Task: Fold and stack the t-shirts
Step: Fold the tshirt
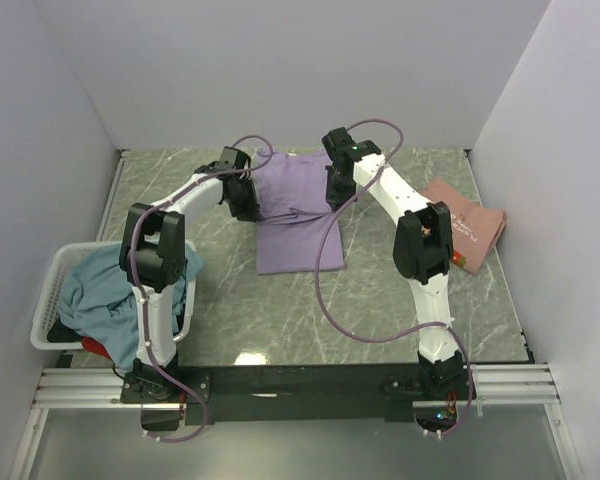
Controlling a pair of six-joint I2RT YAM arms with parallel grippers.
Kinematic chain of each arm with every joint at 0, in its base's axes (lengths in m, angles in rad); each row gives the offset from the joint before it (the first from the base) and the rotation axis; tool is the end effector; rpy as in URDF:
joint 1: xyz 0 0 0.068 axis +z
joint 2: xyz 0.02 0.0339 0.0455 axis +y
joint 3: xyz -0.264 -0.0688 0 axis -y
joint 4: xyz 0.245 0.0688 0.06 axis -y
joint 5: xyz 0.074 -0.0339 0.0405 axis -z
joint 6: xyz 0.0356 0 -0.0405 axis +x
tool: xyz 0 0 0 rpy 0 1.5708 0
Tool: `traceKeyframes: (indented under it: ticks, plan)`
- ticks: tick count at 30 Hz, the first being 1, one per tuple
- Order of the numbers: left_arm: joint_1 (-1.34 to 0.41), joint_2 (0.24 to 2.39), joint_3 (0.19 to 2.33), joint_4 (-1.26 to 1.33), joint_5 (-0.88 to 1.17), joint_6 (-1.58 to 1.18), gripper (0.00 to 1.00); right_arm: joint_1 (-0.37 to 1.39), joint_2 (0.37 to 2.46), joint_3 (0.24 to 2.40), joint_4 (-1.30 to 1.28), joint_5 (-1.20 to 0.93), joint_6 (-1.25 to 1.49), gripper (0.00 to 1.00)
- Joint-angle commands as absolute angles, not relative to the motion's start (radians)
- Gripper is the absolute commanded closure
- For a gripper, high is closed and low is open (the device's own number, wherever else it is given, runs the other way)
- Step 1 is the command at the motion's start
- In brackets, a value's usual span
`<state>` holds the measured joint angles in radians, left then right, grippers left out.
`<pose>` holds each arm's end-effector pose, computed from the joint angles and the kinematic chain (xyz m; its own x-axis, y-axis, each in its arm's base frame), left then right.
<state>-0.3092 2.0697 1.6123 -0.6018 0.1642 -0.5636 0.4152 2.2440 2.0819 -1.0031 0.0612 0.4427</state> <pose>0.4231 -0.1413 0.1958 -0.9033 -0.2647 -0.3377 -0.1255 0.9156 -0.3820 0.4394 0.1913 0.2389 -0.9228 0.0605 -0.3806 0.0163 0.9929 0.1182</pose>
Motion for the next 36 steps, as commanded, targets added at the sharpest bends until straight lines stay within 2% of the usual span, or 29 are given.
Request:
traceKeyframes:
  ticks: [1, 4, 6, 7, 8, 14, 17, 22, 28, 36]
  plan:
    - [-0.295, 2.077, 1.68, -0.575, 0.181, -0.557, 0.68, 0.4, 2.25, 2.137, -1.011, 0.055, 0.419, 0.89]
    - [-0.285, 2.053, 1.695, -0.568, 0.173, -0.569, 0.42, 0.399, 2.243, 2.164, -1.017, 0.043, 0.41, 0.64]
    - [-0.285, 2.03, 1.69, -0.554, 0.167, -0.569, 0.36, 0.396, 2.224, 2.178, -1.022, 0.038, 0.4, 0.56]
    - [-0.285, 2.004, 1.686, -0.551, 0.167, -0.566, 0.3, 0.394, 2.214, 2.177, -1.019, 0.035, 0.397, 0.48]
    - [-0.285, 1.99, 1.671, -0.543, 0.169, -0.565, 0.28, 0.393, 2.188, 2.169, -1.011, 0.031, 0.393, 0.47]
    - [-0.287, 1.898, 1.518, -0.52, 0.228, -0.548, 0.29, 0.393, 2.089, 2.027, -0.96, -0.021, 0.387, 0.46]
    - [-0.301, 1.849, 1.418, -0.483, 0.274, -0.554, 0.31, 0.399, 2.054, 1.9, -0.921, -0.051, 0.391, 0.51]
    - [-0.356, 1.787, 1.306, -0.393, 0.325, -0.574, 0.32, 0.429, 2.04, 1.821, -0.876, -0.109, 0.406, 0.56]
    - [-0.406, 1.828, 1.258, -0.299, 0.37, -0.611, 0.32, 0.443, 2.045, 1.752, -0.847, -0.144, 0.439, 0.57]
    - [-0.428, 1.905, 1.226, -0.321, 0.339, -0.575, 0.31, 0.446, 1.987, 1.505, -0.778, -0.135, 0.457, 0.59]
